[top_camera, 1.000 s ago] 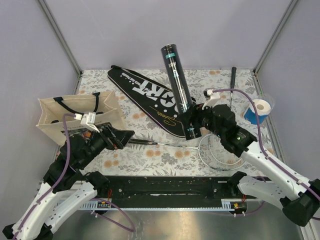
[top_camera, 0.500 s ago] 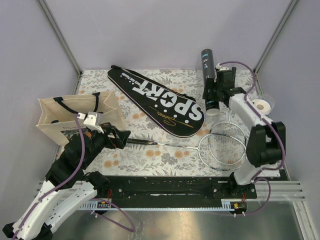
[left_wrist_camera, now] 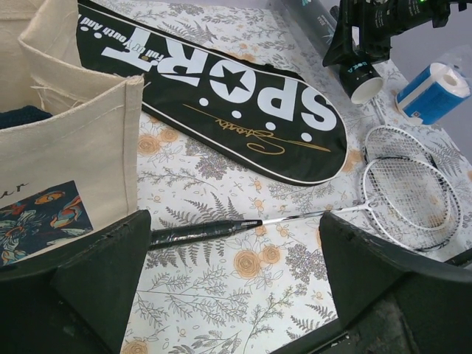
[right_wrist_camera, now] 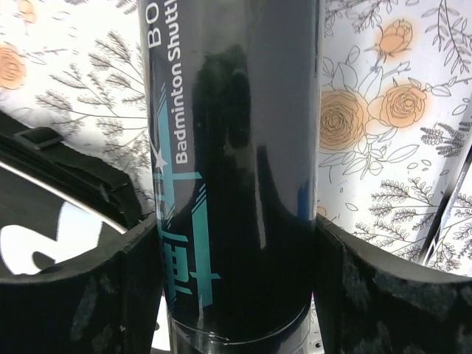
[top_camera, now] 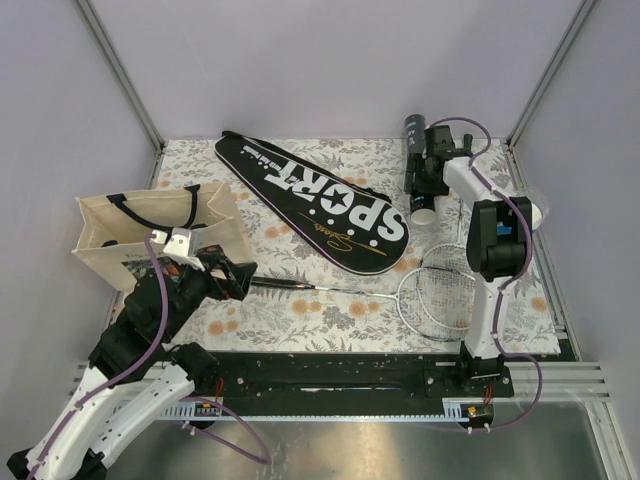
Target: Pack up the badminton gear
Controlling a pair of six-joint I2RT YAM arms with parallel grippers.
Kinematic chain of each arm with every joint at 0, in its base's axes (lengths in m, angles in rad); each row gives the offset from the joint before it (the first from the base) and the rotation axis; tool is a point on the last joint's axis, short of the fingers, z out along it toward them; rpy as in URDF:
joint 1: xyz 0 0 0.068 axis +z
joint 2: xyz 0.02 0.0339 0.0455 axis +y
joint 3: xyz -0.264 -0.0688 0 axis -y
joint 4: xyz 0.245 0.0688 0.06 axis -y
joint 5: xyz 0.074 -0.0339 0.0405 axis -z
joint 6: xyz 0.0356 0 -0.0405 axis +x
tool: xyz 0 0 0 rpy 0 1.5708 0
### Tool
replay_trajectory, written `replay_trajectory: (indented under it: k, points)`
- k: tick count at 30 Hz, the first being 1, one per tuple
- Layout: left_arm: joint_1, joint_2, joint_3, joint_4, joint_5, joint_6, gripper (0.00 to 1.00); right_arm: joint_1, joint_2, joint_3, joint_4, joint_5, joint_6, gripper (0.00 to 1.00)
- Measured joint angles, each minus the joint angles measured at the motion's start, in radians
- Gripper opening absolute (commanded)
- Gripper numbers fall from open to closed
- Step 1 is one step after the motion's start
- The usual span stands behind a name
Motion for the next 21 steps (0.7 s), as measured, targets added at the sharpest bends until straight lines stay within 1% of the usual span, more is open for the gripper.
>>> replay_trajectory:
  k: [2, 3, 10, 13, 16, 18, 21]
  points:
    - [0.0, 0.0, -0.007, 0.004, 0.001, 0.006, 0.99, 0.001, 0.022, 0.011, -0.022, 0.014, 0.0, 0.73]
    - [0.0, 0.0, -0.012, 0.006, 0.002, 0.009, 0.99, 0.001, 0.027, 0.013, -0.031, 0.019, 0.0, 0.75]
    - [0.0, 0.005, -0.024, 0.016, 0.035, 0.032, 0.99, -0.001, 0.032, 0.031, -0.056, 0.05, -0.003, 0.82]
    - [0.0, 0.01, -0.027, 0.027, 0.047, 0.043, 0.99, -0.002, 0.031, 0.031, -0.056, 0.053, 0.003, 0.88]
    - [0.0, 0.029, -0.029, 0.03, 0.06, 0.05, 0.99, -0.002, 0.021, 0.023, -0.06, 0.062, 0.008, 0.89]
    - [0.0, 0.05, -0.029, 0.034, 0.074, 0.059, 0.96, -0.003, 0.003, 0.012, -0.064, 0.063, 0.012, 0.89]
    - [0.0, 0.095, -0.029, 0.051, 0.114, 0.089, 0.95, -0.003, -0.065, -0.038, -0.066, 0.055, 0.024, 0.87]
